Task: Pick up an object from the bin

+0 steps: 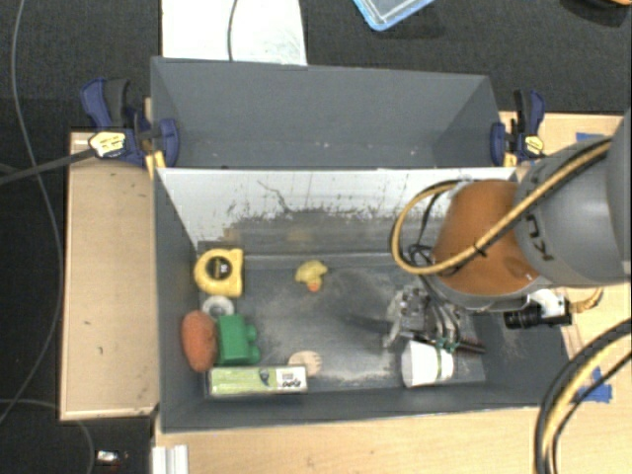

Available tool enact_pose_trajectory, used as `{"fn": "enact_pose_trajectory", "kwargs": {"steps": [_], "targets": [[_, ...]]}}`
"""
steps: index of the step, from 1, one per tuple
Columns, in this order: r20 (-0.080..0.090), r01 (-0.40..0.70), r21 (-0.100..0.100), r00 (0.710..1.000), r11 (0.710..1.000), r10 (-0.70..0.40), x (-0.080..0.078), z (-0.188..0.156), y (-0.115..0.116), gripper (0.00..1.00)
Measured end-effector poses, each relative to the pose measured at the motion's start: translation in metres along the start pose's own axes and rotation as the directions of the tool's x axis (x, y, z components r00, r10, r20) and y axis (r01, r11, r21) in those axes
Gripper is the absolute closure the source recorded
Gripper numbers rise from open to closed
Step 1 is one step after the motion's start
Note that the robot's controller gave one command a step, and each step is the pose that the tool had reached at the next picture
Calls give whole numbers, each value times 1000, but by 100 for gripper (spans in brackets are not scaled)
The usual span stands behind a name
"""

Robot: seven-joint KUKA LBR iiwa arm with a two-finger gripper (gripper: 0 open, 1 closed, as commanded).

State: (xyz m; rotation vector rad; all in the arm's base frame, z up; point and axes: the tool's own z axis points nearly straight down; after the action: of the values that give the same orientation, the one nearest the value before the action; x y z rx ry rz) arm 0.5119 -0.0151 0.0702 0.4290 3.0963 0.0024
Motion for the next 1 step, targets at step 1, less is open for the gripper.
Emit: {"fn": "enact_pose_trajectory", "kwargs": {"steps": [1], "targets": [[0, -4, 0, 1000, 1000, 4, 0, 0, 0, 100]]}}
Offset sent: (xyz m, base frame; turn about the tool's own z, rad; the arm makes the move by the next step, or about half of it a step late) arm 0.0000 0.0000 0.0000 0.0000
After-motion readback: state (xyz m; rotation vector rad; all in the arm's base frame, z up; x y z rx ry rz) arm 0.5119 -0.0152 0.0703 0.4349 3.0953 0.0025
